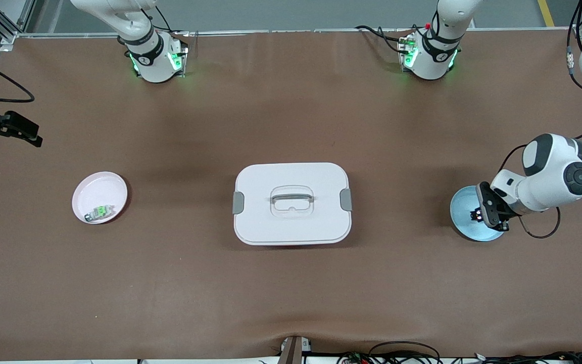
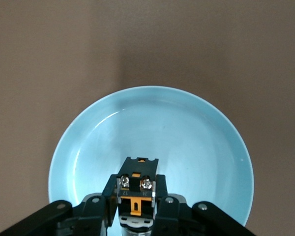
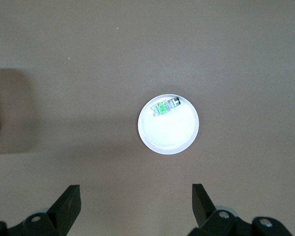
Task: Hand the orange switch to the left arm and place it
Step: 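Lower the switch onto the blue plate and open the left gripper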
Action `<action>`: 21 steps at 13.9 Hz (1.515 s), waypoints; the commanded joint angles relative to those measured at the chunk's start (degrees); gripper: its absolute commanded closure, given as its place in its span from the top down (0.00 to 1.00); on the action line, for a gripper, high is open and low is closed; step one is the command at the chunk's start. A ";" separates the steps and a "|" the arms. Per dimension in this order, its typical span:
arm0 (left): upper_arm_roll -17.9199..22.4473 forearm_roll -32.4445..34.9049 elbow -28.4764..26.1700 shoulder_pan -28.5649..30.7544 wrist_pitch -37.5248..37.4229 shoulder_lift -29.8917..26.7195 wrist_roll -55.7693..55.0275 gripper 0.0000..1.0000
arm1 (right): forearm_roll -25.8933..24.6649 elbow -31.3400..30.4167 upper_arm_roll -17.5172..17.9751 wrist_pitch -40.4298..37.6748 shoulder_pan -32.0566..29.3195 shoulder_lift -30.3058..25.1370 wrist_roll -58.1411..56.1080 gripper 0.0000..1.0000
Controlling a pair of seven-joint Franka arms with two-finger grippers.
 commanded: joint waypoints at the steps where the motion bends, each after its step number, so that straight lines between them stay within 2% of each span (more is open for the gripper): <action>1: 0.05 1.41 -1.29 0.41 2.01 0.36 0.75 0.00 | -0.15 1.31 1.22 -0.49 -1.91 0.53 -0.75 1.00; 2: 0.05 1.41 -1.38 0.32 2.01 0.36 0.57 0.09 | -0.15 1.39 1.22 -0.49 -2.08 0.62 -0.84 1.00; 3: 0.05 1.41 -1.47 0.41 2.10 0.36 0.14 0.49 | -0.15 1.40 1.30 -0.49 -2.52 0.62 -0.84 1.00; 4: 0.14 1.41 -1.47 0.41 2.10 0.36 0.22 0.99 | -0.15 1.31 1.57 -0.49 -2.70 0.62 -0.92 1.00; 8: -0.21 0.71 -0.77 0.32 2.01 -0.25 -1.18 1.00 | -0.15 1.40 1.74 -0.40 -2.96 0.62 -1.01 1.00; 10: -2.05 0.10 -0.50 0.32 1.92 -1.21 -4.15 1.00 | -0.15 1.40 2.88 -0.40 -3.93 0.62 -1.01 1.00; 15: -9.34 -0.25 0.99 0.49 -4.74 -5.52 -26.11 1.00 | -0.33 1.75 3.24 -0.31 -3.32 1.24 -0.92 1.00; 19: -13.30 -10.95 9.32 0.49 -13.88 -5.61 -38.32 1.00 | -0.06 4.03 3.06 -0.92 -3.75 1.24 -0.92 1.00; 21: -14.79 -11.94 12.14 -0.47 -16.35 -5.61 -48.42 1.00 | 0.11 4.21 3.06 -1.62 -3.67 1.15 -0.84 1.00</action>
